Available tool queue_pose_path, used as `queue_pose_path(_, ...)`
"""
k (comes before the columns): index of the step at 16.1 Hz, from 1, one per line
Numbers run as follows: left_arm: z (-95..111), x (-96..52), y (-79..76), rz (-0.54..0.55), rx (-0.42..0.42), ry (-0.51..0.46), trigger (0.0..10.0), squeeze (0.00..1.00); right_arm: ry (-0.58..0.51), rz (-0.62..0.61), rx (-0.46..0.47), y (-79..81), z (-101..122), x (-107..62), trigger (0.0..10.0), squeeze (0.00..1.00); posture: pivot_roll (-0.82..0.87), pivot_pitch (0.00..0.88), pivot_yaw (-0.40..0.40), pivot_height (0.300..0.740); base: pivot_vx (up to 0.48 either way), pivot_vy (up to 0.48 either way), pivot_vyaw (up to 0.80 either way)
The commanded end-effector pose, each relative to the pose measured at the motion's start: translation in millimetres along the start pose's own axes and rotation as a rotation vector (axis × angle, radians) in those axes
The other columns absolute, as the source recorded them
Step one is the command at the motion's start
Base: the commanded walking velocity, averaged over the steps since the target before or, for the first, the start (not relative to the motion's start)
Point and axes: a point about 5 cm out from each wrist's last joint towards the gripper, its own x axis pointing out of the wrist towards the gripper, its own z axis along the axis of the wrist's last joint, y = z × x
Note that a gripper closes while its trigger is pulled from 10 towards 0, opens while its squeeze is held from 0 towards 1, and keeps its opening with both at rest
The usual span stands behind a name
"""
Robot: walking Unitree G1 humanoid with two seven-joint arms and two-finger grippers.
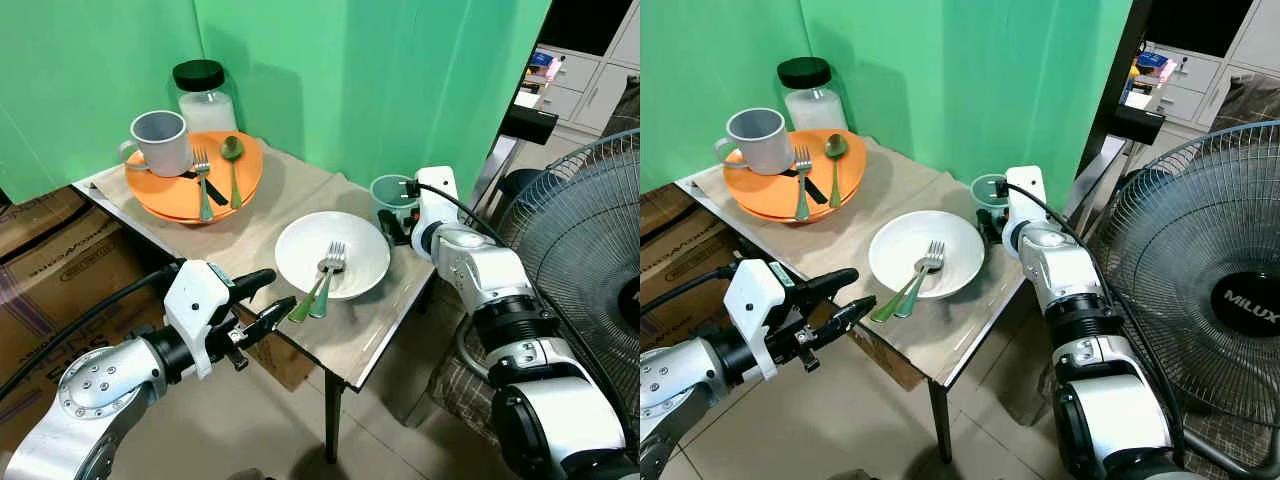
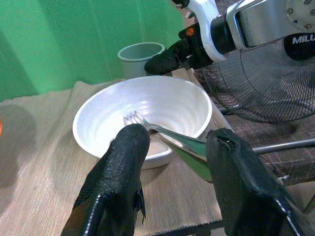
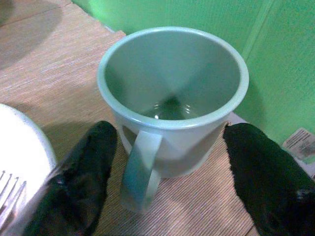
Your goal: Setting the table
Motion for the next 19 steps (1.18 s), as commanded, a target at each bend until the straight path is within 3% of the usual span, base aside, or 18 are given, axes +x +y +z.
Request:
queue_pose_path(1,-0.8,0.4,3.5,0.014,0.001,0.003,10.0,0.0,0.006,-0.004,-0.022,-1.2,-3.1,0.6,0.0,0.0,0.0,0.0,0.01,0.74,0.0,0.0,0.0)
queue_pose_path(11,0.6,0.7,3.6,0.02,0.003,0.002,10.0,0.0,0.046,-0.006,0.005,-4.5,-12.8,4.9,0.0,0.0,0.0,0.0,0.007,0.74,0.0,0.0,0.0)
queue_pose_path(17,1.4,1.9,4.9,0.023,0.005,0.0,10.0,0.0,0.028,-0.006,0.0,-4.7,-10.9,5.9,0.0,0.0,0.0,0.0,0.008,0.74,0.0,0.0,0.0)
queue_pose_path(19,1.5,2.8,5.4,0.022,0.004,-0.002,10.0,0.0,-0.034,0.012,-0.004,-2.8,-3.9,4.5,0.0,0.0,0.0,0.0,0.01,0.74,0.0,0.0,0.0)
